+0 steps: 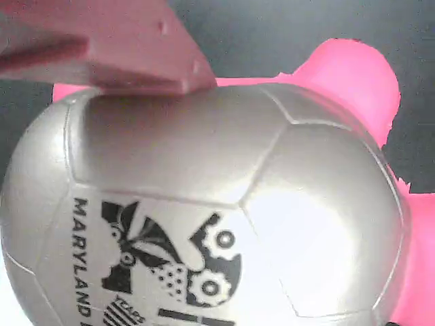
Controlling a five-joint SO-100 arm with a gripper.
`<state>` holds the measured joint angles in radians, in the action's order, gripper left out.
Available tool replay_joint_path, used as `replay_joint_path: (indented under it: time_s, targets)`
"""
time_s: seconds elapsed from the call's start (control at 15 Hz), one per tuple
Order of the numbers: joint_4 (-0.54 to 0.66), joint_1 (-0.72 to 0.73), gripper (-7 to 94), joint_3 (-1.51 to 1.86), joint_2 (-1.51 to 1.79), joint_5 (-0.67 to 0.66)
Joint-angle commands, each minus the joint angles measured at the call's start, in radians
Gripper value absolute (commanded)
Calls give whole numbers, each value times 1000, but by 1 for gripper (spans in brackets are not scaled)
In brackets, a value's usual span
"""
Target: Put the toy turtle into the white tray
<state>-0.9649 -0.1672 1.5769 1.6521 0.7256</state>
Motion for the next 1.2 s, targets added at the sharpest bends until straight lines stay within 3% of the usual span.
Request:
replay_joint_path:
  time_s: [0.0, 0.2, 0.47, 0.8, 1.13]
  targets:
    - [2, -112, 0, -84, 114, -189]
    - [-63, -242, 0, -282, -43, -318]
    - [-141, -364, 0, -569, -318, -391]
    - [-98, -408, 0, -634, -512, -445]
    - [-41, -410, 0, -472, -554, -462]
